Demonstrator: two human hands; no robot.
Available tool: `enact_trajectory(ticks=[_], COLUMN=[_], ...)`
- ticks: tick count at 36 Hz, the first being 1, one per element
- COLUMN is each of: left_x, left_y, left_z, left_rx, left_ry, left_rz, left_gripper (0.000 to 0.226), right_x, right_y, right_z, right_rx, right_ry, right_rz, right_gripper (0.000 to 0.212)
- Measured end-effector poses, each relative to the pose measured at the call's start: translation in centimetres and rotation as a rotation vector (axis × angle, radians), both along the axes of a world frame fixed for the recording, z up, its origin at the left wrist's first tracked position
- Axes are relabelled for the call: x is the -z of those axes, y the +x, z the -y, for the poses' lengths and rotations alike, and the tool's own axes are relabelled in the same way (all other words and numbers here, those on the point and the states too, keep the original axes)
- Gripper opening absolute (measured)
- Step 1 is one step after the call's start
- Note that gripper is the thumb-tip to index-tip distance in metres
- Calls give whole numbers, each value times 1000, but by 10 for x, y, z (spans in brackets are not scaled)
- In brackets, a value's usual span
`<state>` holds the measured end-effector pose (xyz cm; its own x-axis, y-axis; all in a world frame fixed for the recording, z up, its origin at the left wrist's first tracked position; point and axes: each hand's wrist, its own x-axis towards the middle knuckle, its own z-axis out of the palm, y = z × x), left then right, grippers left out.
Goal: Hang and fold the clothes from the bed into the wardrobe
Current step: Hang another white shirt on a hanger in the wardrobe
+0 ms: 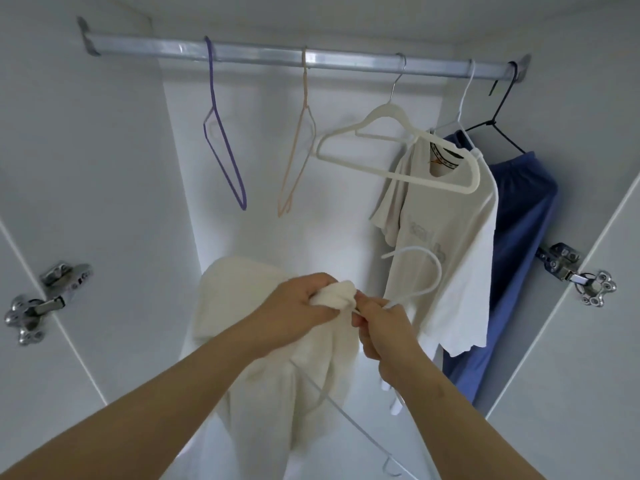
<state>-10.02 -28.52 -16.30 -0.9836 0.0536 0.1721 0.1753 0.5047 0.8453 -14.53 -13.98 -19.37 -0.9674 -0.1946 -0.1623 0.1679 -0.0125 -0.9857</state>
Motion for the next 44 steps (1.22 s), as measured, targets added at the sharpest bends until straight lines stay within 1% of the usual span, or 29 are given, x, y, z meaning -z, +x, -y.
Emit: enact_trajectory(ticks=[2,3,4,5,7,8,9,10,12,14,16,18,20,23,26,28,31,33,35,37,39,41,42,44], left_x=[-2,-3,-5,-7,-10,-13,-16,-18,-21,-25,-28,-24,-19,-16,-22,-28,-36,-43,-50,-56,-62,-67,-68,-70], left_y=[5,9,11,13,11,11,9,7,4,0,-4,-11,-13,-16,-20,-22,-25,-25,-22,-19,-15,-12,-11,-9], left_z=[5,7,9,12,15,15,16,17,20,22,21,22,21,18,17,17,20,23,26,28,29,29,29,29], left_rx=[85,102,97,63,-30,-59,-68,-64,-14,42,55,29,-8,-58,-123,-183,-271,-306,-325,-339,-345,-330,-317,-303], left_ry=[-75,-159,-293,-483,-867,-990,-1047,-1065,-1038,-983,-970,-942,-875,-809,-722,-624,-460,-363,-304,-256,-190,-111,-71,-11], left_rz=[21,6,-51,-172,-517,-613,-655,-669,-647,-574,-518,-495,-509,-554,-565,-558,-522,-523,-528,-537,-545,-549,-549,-556], left_gripper=[25,26,25,24,24,23,21,21,25,43,51,41,32,30,27,25,23,18,13,11,10,12,12,13], right_x=[-2,-3,-5,-7,-11,-14,-16,-19,-24,-28,-30,-31,-32,-39,-50,-53,-49,-45,-41,-39,-36,-33,-32,-30], right_y=[0,-1,-1,-2,-3,-3,-4,-5,-6,-7,-6,-7,-7,-10,-11,-10,-7,-4,-1,2,1,0,0,0], right_z=[-1,-2,-2,-2,-1,-1,-1,-1,-3,-5,-6,-6,-7,-13,-19,-24,-32,-37,-39,-40,-38,-33,-30,-23], right_rx=[21,28,33,37,39,38,34,29,20,20,13,8,14,67,110,173,303,290,190,67,3,1,17,47], right_ry=[-59,-73,-83,-91,-91,-85,-84,-89,-104,-110,-96,-62,-39,-67,-72,-110,-147,-243,-325,-294,-171,-65,-53,-78], right_rz=[-19,-39,-60,-80,-122,-144,-164,-182,-208,-235,-276,-314,-334,-371,-494,-560,-639,-622,-570,-513,-430,-330,-300,-292], right_gripper=[56,60,62,62,63,63,62,61,59,55,50,47,42,35,22,14,16,25,40,45,38,24,18,15])
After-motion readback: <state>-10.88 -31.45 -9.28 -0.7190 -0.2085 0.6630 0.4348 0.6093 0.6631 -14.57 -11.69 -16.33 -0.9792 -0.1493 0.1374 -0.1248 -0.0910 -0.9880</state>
